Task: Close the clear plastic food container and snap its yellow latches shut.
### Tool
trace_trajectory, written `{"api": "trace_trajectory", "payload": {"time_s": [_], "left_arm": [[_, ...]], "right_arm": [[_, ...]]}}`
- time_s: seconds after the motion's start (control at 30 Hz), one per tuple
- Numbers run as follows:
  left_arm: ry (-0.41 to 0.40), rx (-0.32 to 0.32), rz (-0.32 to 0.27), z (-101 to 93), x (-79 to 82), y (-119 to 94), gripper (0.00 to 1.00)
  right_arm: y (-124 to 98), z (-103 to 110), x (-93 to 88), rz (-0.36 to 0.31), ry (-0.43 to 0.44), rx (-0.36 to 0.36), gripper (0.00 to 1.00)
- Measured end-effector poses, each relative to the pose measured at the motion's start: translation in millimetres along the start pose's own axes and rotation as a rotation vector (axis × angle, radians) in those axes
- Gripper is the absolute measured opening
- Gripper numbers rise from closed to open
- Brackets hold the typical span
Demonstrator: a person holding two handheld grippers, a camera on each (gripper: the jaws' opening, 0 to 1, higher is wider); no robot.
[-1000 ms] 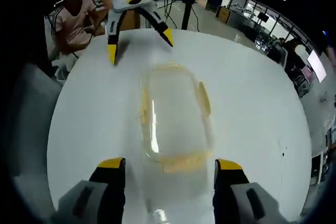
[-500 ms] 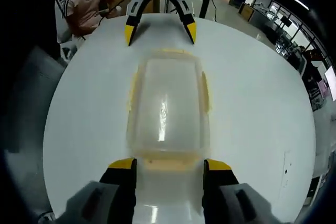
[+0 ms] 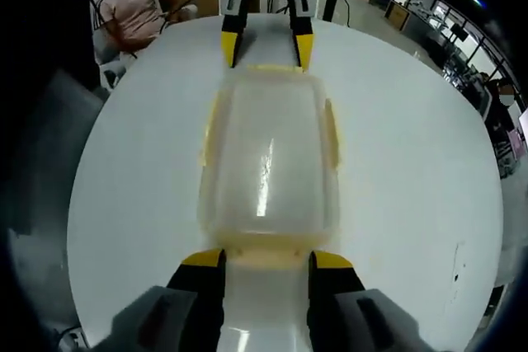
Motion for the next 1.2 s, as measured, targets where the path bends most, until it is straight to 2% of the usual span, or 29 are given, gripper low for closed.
{"api": "trace_trajectory", "payload": {"time_s": [0.07, 0.17, 0.43, 0.63, 0.7, 0.77, 1.0, 1.2], "left_arm": [[-0.010, 0.010, -0.017, 4.1, 3.0, 2, 0.37], [-0.020, 0.012, -0.031, 4.7, 6.0, 4, 0.38], [-0.002, 0.003, 0.002, 5.3, 7.0, 8, 0.37], [-0.022, 0.007, 0.019, 5.5, 6.3, 7, 0.36], [-0.039, 0.012, 0.039, 5.5, 5.6, 6, 0.36], [-0.024, 0.017, 0.059, 1.7, 5.9, 4, 0.36], [-0.046, 0.072, 0.038, 3.0, 18.2, -16, 0.36], [-0.058, 0.109, 0.058, -3.9, 27.2, -27, 0.36]], "right_arm": [[1, 1, 2.4, -0.008, -0.004, 0.000, 0.37], [2, 2, 5.8, -0.007, -0.012, 0.001, 0.37], [1, 0, 7.5, -0.009, 0.021, -0.006, 0.36], [1, -1, 9.4, 0.036, 0.007, -0.003, 0.36], [0, -1, 11.1, 0.040, 0.005, -0.008, 0.36], [-2, 0, 12.7, 0.037, -0.003, -0.007, 0.36], [-21, -4, 15.6, 0.028, -0.029, -0.008, 0.36], [-42, -1, 21.0, 0.010, -0.056, -0.020, 0.36]]}}
Point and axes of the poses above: the point that each gripper's makers call its tool centre point, and the gripper's own axes: y roughly forward along the fingers, z roughly to its left, x roughly out of its top, the point moved 2 cm from there along -y, roughly backward along the fingers, and after that the axes turned 1 degree about -y, right-handed, at the moved point
